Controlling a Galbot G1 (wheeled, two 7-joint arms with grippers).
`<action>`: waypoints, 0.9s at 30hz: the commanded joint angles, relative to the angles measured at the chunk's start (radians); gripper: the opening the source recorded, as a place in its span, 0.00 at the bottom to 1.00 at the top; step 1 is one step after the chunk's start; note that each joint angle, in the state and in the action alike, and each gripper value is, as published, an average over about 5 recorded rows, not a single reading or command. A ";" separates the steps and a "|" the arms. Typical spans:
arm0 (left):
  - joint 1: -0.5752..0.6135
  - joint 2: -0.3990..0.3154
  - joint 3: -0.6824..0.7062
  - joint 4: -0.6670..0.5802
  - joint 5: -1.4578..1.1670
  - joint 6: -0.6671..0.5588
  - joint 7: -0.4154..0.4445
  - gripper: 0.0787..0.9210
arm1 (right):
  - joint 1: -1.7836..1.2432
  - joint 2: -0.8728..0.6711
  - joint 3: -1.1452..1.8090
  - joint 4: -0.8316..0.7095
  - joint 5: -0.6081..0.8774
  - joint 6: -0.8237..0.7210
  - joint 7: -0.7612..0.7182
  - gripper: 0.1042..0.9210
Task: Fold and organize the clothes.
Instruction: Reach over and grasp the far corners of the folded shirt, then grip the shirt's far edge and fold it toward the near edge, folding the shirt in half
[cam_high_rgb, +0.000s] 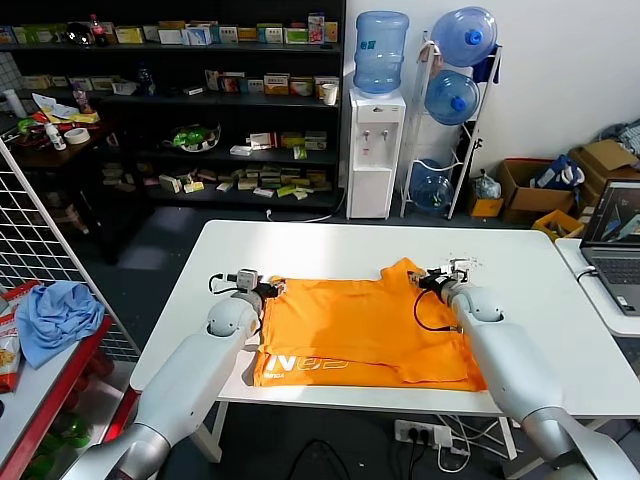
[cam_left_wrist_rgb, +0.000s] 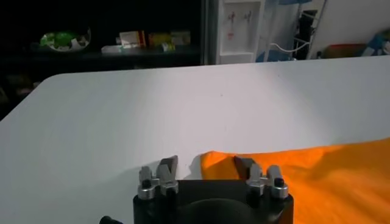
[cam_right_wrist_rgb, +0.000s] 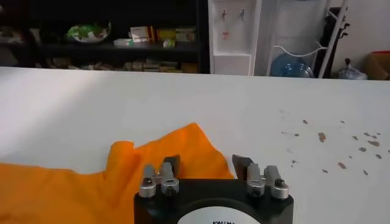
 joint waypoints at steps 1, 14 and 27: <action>0.031 0.017 -0.003 -0.019 -0.006 0.008 0.003 0.58 | 0.012 0.023 -0.003 -0.032 -0.016 -0.015 0.008 0.51; 0.177 0.141 -0.042 -0.308 -0.022 -0.005 -0.031 0.14 | -0.201 -0.114 0.010 0.437 0.067 -0.024 0.162 0.06; 0.462 0.257 -0.088 -0.739 -0.048 -0.001 -0.089 0.02 | -0.667 -0.299 0.189 0.979 0.096 -0.089 0.282 0.02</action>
